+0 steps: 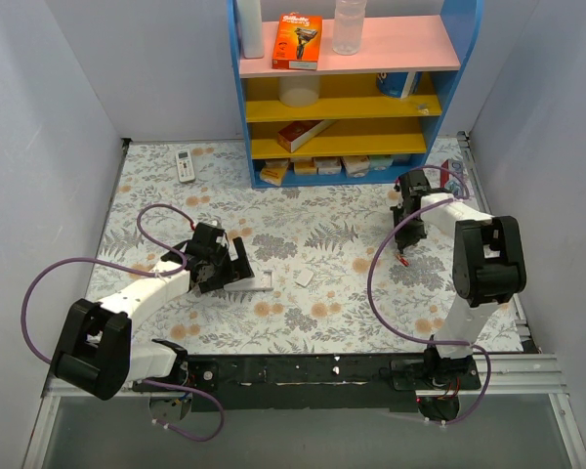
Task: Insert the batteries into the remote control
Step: Pick up the battery from the center of the board, then load the battery into the remote control.
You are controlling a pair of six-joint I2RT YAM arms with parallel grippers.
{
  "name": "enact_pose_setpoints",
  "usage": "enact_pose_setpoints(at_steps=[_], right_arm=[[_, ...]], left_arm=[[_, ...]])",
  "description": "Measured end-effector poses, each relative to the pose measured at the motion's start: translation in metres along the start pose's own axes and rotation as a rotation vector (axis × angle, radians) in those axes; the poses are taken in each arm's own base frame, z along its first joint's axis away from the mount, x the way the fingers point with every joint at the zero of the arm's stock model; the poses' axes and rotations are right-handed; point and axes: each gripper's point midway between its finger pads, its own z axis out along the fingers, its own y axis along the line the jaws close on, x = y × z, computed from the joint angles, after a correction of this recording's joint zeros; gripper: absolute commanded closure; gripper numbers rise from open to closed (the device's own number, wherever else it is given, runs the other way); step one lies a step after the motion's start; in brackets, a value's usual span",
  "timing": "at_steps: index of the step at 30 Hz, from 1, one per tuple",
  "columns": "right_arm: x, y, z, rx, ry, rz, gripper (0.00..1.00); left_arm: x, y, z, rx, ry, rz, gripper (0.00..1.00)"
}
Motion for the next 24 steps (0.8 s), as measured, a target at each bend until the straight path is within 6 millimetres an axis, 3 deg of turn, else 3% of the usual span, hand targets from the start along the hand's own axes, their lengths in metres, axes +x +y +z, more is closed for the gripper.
enact_pose_setpoints(at_steps=[3,6,11,16,24], right_arm=[[0.001,0.015,-0.004,-0.032,-0.003,-0.02,0.99],[-0.001,0.043,-0.018,-0.091,-0.034,-0.041,0.99],[-0.01,0.124,-0.057,-0.267,-0.162,-0.106,0.99],[0.004,0.207,-0.088,-0.462,-0.244,-0.178,0.99],[0.02,0.289,-0.12,-0.658,-0.355,-0.273,0.99]], left_arm=[[0.003,-0.001,0.0,0.009,0.014,-0.003,0.02],[0.006,-0.005,0.0,0.032,0.033,-0.011,0.02],[0.012,-0.015,0.001,0.08,0.072,-0.034,0.02],[0.015,-0.027,0.0,0.133,0.097,-0.057,0.02],[0.005,-0.028,-0.006,0.141,0.039,-0.054,0.02]])
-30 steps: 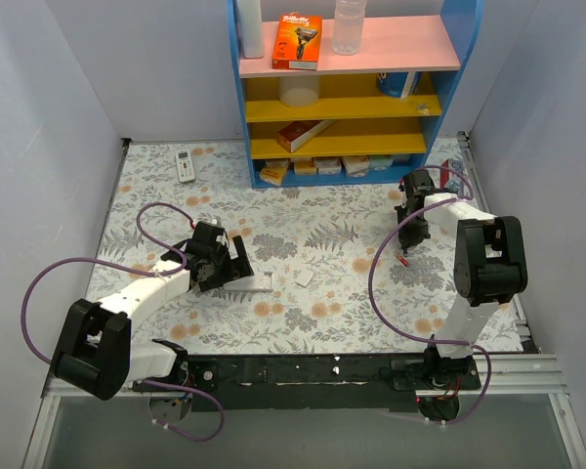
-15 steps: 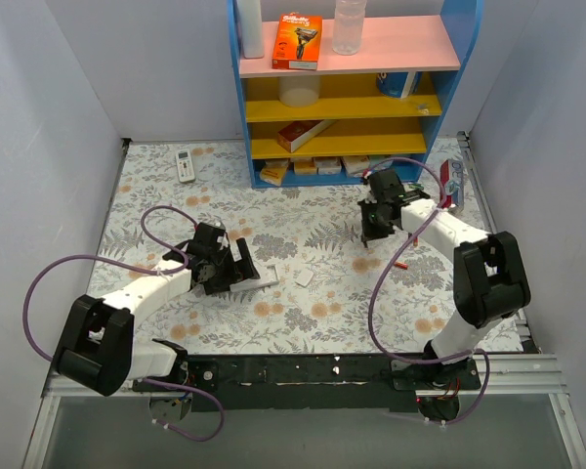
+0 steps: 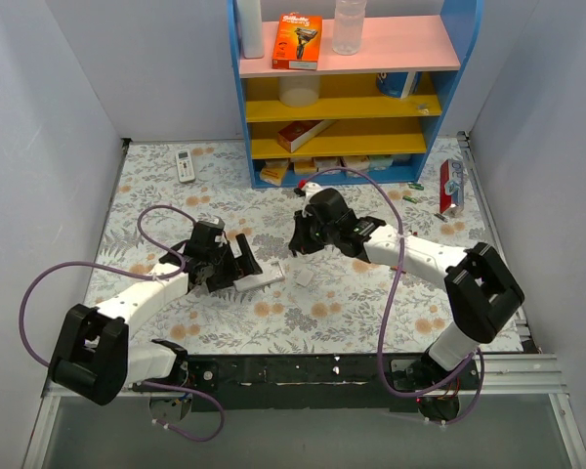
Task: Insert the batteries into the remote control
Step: Load the battery into the remote control.
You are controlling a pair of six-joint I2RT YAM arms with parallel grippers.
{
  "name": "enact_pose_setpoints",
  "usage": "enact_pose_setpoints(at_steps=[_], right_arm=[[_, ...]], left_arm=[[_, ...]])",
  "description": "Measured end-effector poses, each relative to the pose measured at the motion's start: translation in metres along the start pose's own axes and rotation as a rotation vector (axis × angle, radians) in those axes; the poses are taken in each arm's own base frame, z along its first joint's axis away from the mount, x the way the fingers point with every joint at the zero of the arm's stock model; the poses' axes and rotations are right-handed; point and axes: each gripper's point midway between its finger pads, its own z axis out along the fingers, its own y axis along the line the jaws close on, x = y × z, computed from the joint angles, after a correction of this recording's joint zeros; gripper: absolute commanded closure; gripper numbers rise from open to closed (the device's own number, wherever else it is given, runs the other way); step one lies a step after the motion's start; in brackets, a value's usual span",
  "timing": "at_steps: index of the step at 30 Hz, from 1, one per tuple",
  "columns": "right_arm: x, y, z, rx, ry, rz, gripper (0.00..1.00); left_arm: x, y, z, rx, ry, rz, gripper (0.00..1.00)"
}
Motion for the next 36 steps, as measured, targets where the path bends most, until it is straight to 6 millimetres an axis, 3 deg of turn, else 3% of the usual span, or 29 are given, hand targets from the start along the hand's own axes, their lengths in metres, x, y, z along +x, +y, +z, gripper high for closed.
enact_pose_setpoints(at_steps=[4,9,14,22,36], right_arm=[[-0.008,0.032,0.01,-0.073,-0.065,-0.03,0.99],[0.005,0.052,0.031,-0.093,-0.066,-0.053,0.99],[0.021,0.051,0.044,-0.061,-0.049,-0.058,0.99],[0.029,0.035,0.052,0.001,-0.068,-0.044,0.99],[0.052,0.031,0.065,0.003,-0.061,-0.017,0.99]], left_arm=[[-0.006,0.001,-0.003,-0.014,-0.036,-0.016,0.05],[-0.003,0.011,0.002,-0.068,-0.024,-0.053,0.14],[0.004,0.02,0.009,-0.109,0.004,-0.072,0.25],[0.005,0.024,0.015,-0.13,0.019,-0.09,0.48],[0.008,0.023,0.017,-0.13,0.036,-0.114,0.59]])
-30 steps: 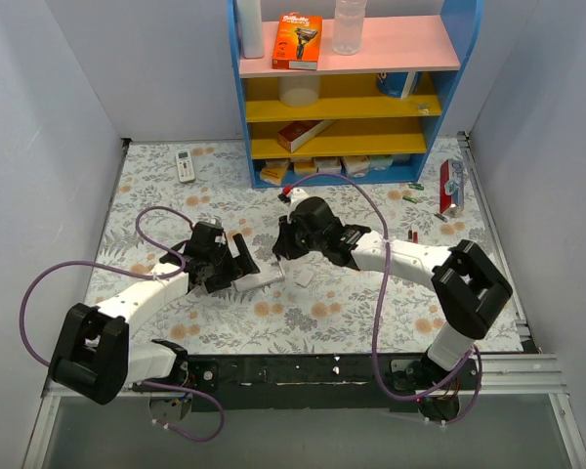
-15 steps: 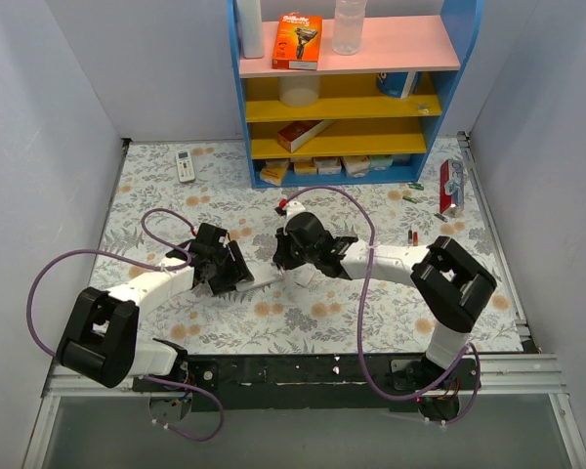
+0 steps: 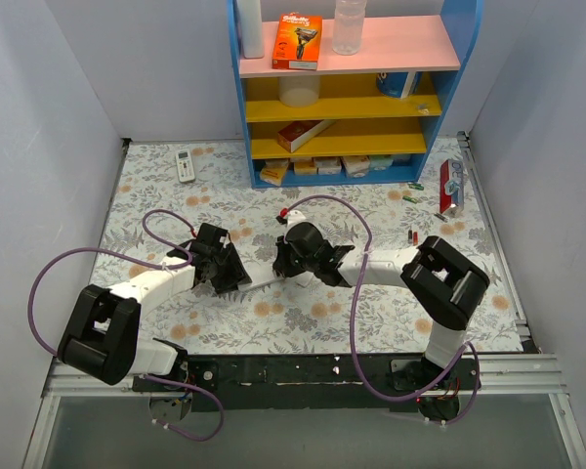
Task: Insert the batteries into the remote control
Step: Load the battery into the remote control.
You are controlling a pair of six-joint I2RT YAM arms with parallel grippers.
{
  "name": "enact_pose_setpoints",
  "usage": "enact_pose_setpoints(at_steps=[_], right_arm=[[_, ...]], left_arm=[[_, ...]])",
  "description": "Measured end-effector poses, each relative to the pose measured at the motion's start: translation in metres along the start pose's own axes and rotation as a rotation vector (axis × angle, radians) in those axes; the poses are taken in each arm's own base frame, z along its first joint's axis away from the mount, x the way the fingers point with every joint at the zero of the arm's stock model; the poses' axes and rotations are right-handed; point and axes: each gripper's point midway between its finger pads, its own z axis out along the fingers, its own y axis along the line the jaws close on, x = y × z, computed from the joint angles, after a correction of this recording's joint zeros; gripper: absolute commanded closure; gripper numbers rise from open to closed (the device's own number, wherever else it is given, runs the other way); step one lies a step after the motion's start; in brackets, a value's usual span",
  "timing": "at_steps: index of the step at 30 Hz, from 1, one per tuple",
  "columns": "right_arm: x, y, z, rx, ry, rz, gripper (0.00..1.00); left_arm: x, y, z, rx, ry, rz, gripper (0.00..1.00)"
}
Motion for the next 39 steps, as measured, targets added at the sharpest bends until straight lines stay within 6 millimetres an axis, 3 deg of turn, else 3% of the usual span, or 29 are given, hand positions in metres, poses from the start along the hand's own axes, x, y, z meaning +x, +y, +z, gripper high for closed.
enact_pose_setpoints(at_steps=[8,27,39], right_arm=[[-0.001,-0.001,0.002,-0.004,-0.029,0.004,0.99],[-0.026,-0.002,0.004,0.012,-0.14,-0.028,0.99],[-0.006,-0.012,0.004,0.033,-0.107,-0.053,0.99]], left_arm=[[0.001,0.0,0.0,0.002,0.006,-0.005,0.6],[0.005,-0.003,0.001,0.017,0.027,-0.006,0.67],[0.006,-0.005,0.002,0.026,0.04,-0.008,0.71]])
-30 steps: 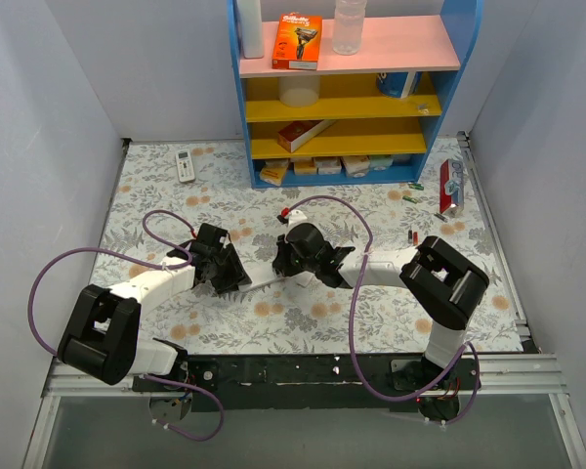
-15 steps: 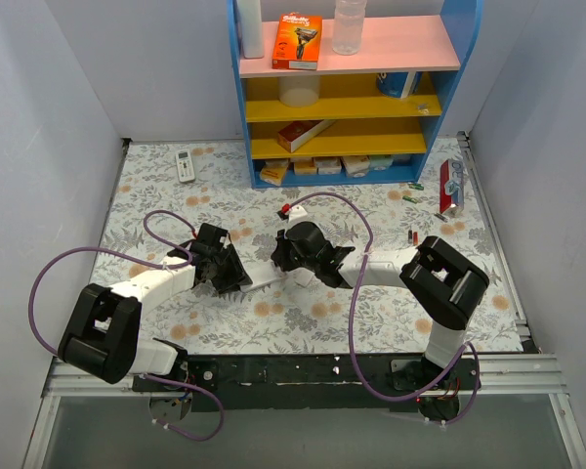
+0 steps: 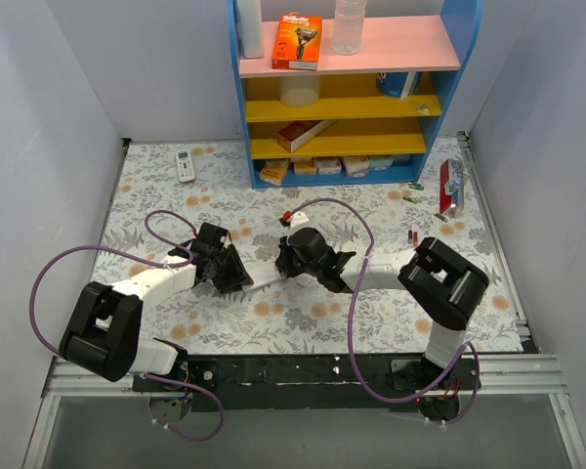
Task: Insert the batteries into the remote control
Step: Load the battery into the remote control.
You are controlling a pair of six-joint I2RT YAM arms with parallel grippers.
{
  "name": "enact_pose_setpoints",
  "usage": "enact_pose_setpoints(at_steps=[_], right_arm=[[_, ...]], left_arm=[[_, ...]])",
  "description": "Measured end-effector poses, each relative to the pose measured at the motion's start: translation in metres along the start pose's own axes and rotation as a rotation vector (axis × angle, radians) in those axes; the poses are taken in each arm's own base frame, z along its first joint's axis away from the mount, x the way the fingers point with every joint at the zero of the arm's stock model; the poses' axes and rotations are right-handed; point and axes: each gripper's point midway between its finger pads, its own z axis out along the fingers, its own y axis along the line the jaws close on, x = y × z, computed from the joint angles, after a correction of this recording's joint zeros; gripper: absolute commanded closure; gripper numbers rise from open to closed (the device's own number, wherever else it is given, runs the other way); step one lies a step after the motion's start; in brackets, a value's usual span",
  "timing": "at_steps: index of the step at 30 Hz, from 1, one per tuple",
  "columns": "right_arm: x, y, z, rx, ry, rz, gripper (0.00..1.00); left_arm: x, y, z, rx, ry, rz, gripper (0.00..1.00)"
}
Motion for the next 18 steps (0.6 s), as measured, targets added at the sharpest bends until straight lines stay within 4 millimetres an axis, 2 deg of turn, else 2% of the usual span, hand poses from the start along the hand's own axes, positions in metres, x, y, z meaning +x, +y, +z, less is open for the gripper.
enact_pose_setpoints(at_steps=[18], right_arm=[[0.0087,-0.0003,0.0017,0.002,0.017,0.017,0.99]], left_arm=[[0.0013,-0.001,-0.0005,0.003,0.01,-0.001,0.71]])
